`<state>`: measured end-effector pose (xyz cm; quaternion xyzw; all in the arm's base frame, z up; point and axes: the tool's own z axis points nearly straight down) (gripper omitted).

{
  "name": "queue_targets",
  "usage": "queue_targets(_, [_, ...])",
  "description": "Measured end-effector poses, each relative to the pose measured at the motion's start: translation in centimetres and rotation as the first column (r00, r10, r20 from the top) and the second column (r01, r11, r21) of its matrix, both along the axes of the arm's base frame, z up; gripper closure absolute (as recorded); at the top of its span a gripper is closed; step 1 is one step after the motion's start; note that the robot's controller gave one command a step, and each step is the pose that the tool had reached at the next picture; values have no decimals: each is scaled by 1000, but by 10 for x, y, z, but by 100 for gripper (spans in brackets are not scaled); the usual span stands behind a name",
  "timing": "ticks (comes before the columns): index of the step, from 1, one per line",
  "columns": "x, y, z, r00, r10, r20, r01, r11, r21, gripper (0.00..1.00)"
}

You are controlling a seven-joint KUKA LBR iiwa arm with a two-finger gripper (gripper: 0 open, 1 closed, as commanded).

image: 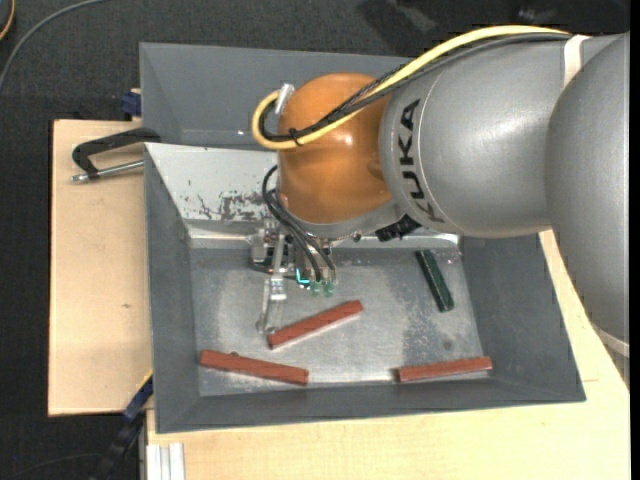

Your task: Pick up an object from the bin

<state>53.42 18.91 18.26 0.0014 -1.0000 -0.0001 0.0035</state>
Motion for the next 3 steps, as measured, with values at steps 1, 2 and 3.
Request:
queue_targets(1, [-19, -64, -116, 1000, -14, 0, 14, 1000, -2, 0])
queue_targets(2, [-17, -61, -112, 1000, -11, 7, 11, 1000, 2, 100])
queue_targets(3, [-13, -66, 36, 1000, 3, 20, -3, 1000, 3, 100])
